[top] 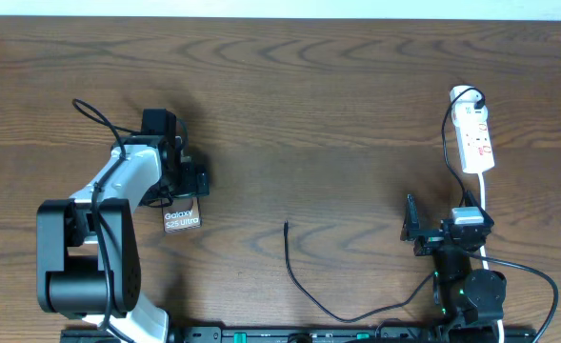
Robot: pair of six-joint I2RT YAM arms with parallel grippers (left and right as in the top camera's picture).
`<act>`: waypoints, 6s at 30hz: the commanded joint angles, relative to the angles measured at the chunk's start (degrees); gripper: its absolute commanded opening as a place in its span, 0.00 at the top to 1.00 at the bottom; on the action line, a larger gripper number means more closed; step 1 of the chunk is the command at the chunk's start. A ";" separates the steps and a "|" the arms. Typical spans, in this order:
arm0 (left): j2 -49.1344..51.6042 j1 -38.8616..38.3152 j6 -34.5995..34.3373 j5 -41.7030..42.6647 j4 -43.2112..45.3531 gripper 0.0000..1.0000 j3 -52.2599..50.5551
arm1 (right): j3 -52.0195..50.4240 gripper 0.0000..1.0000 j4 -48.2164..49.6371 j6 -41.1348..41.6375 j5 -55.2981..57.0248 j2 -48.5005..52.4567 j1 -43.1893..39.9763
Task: Plug charger to phone and switch on socket
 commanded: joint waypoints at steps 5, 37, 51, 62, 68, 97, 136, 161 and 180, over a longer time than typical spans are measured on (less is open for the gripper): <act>1.22 0.33 0.57 -0.11 0.57 0.00 -1.46 | -0.07 0.01 -0.20 -0.68 0.46 -0.31 -0.39; 1.22 0.33 1.18 -0.09 0.17 0.13 -1.46 | -0.07 0.01 -0.20 -0.68 0.46 -0.31 -0.39; 1.22 0.33 1.18 -0.09 0.09 0.20 -1.46 | -0.07 0.01 -0.20 -0.70 0.46 -0.31 -0.39; 1.22 0.33 1.18 -0.09 0.11 0.20 -1.46 | -0.07 0.01 -0.20 -0.70 0.46 -0.31 -0.39; 1.22 0.33 1.18 -0.09 0.09 0.10 -1.46 | -0.07 0.01 -0.20 -0.70 0.46 -0.31 -0.39; 1.25 0.33 1.18 -0.09 -0.11 0.53 -1.49 | -0.07 0.01 -0.20 -0.70 0.46 -0.31 -0.39; 0.63 0.33 1.18 0.13 -5.31 0.93 4.92 | -0.07 0.01 -0.20 -0.68 0.46 -0.31 -0.39; -2.54 0.33 1.18 1.14 -6.99 0.93 6.67 | -0.07 0.01 -0.20 -0.70 0.46 -0.31 -0.39; -2.23 0.33 1.16 1.14 2.32 0.93 -2.71 | -0.07 0.01 -0.20 -0.68 0.46 -0.31 -0.39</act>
